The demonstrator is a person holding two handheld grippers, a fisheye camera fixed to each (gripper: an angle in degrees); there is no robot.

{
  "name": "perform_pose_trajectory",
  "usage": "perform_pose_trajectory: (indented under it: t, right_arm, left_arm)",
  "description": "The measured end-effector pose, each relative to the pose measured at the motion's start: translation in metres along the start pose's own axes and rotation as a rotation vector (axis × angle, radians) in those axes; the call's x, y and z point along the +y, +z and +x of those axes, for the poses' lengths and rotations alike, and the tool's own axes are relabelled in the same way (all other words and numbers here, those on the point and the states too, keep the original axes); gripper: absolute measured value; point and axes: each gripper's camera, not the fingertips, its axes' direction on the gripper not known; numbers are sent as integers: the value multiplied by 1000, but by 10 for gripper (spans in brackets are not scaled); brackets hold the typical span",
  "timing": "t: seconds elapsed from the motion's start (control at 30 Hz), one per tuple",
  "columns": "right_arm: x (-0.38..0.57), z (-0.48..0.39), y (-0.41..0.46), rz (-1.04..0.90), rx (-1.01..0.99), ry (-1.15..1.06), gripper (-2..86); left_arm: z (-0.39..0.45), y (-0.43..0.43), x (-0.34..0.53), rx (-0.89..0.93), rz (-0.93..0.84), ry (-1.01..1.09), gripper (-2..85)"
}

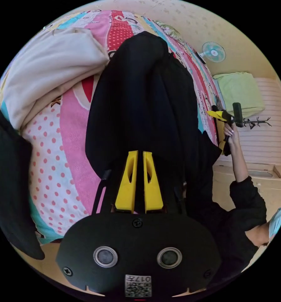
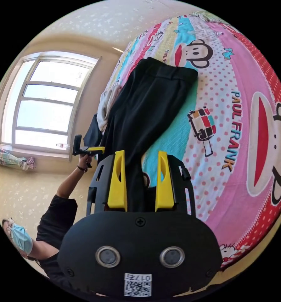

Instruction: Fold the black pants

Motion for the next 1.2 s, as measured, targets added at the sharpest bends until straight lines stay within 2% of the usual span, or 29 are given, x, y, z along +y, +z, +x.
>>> perform_pose_trajectory:
  t: [0.1, 0.2, 0.23, 0.3, 0.37, 0.53, 0.6, 0.67, 0.73, 0.8, 0.9, 1.03, 1.17, 1.2]
  right_arm:
    - [-30, 20, 28, 113, 29, 118, 167]
    - [-50, 37, 56, 147, 7, 263, 119]
    - [-58, 33, 61, 131, 73, 232, 76]
    - [-78, 19, 65, 37, 150, 104, 54]
    - [-96, 2, 51, 14, 256, 61, 42]
    - [-125, -43, -89, 427, 390, 88, 33]
    - [-128, -50, -117, 491, 417, 123, 36]
    - [-127, -62, -127, 496, 551, 126, 40]
    - [-120, -81, -114, 427, 700, 49, 66]
    - [-111, -90, -87, 300, 687, -46, 95]
    - [-66, -100, -27, 84, 552, -193, 114]
    - [31, -98, 36, -123, 416, -244, 123]
    - [117, -61, 58, -216, 281, -126, 125]
    - [146, -43, 57, -199, 162, -64, 125]
  left_arm:
    - [-4, 5, 19, 3, 46, 25, -6]
    - [-9, 11, 30, -14, 85, 41, -9]
    - [-9, 11, 32, -18, 90, 46, -9]
    - [-11, 11, 43, -20, 85, 87, -10]
    - [-13, 8, 56, -14, 77, 122, -9]
    - [-22, 1, 98, 11, 81, 157, -8]
    - [-23, 0, 118, -2, 54, 181, -4]
    - [-24, 0, 131, -52, 50, 188, 5]
    - [-29, -1, 141, -67, 78, 171, 42]
    - [-40, 0, 148, -16, 118, 138, 68]
    - [-54, 5, 149, 88, 158, 121, 75]
    - [-64, 16, 137, 60, 138, 114, 80]
    - [-81, 38, 128, 59, 102, 41, 82]
    - [-88, 38, 133, 97, 118, -5, 78]
